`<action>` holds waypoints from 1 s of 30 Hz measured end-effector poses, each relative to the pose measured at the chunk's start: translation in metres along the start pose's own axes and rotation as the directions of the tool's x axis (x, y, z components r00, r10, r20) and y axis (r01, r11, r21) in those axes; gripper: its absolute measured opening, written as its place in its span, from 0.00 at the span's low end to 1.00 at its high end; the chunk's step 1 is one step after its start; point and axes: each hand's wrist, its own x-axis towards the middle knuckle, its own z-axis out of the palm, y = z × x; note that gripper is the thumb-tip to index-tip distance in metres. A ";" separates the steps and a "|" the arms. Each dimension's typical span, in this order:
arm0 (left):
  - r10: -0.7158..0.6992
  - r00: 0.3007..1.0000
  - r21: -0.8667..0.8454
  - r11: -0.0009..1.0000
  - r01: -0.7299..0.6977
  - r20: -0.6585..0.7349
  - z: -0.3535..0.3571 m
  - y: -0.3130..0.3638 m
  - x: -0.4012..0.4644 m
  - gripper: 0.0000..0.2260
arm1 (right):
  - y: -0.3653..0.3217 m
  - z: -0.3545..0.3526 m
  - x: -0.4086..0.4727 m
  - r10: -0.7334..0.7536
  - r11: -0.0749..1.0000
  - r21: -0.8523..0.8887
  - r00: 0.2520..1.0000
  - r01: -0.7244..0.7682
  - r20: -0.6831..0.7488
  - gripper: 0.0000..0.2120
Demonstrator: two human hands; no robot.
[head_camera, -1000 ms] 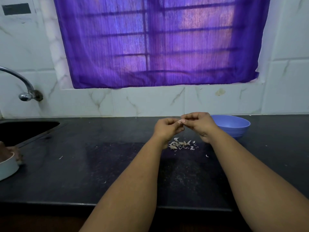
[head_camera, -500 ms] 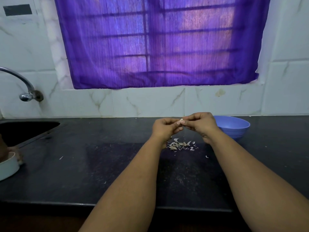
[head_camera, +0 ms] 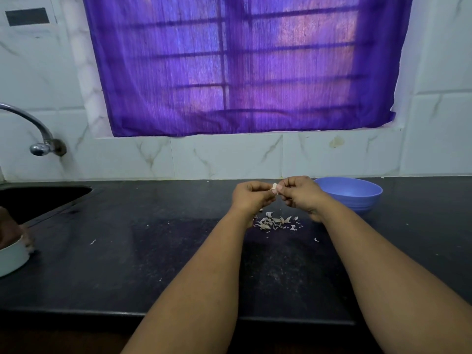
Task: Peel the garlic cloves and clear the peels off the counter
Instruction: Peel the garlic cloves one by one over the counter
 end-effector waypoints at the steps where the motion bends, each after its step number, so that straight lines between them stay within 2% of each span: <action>1: 0.003 1.000 0.006 1.000 -0.003 -0.010 0.000 0.000 0.000 0.04 | 0.000 0.001 0.000 0.005 1.000 -0.012 1.000 -0.005 0.014 0.08; 3: 0.001 1.000 0.011 1.000 -0.001 -0.028 -0.001 0.001 0.000 0.04 | 0.001 0.003 0.001 0.003 1.000 -0.012 1.000 -0.003 0.013 0.09; 7: -0.001 0.999 0.051 0.999 0.004 -0.055 -0.001 0.002 -0.001 0.04 | 0.001 0.000 0.001 -0.017 1.000 -0.003 0.996 0.017 -0.085 0.06; 11: 0.002 0.997 0.083 0.997 0.005 -0.083 -0.002 0.003 -0.001 0.06 | 0.002 -0.008 0.002 0.000 0.993 -0.115 0.982 -0.022 -0.186 0.08; 18: 0.007 0.996 0.103 0.995 0.002 -0.088 -0.002 0.003 -0.002 0.06 | 0.000 -0.010 -0.003 -0.044 0.949 -0.313 0.973 -0.030 -0.225 0.06; 23: 0.026 0.996 0.119 0.993 -0.016 -0.088 -0.001 0.003 -0.001 0.07 | -0.006 -0.011 -0.006 -0.028 0.983 -0.180 0.959 -0.024 -0.281 0.07; 27: 0.038 0.995 0.139 0.990 -0.025 -0.092 -0.001 0.001 0.000 0.07 | -0.002 -0.006 0.000 0.061 0.998 -0.015 0.979 -0.065 -0.195 0.12; 30: 0.053 0.994 0.154 0.987 -0.038 -0.091 -0.001 0.000 0.000 0.07 | -0.003 0.001 0.000 0.076 0.981 0.188 0.992 -0.056 -0.098 0.05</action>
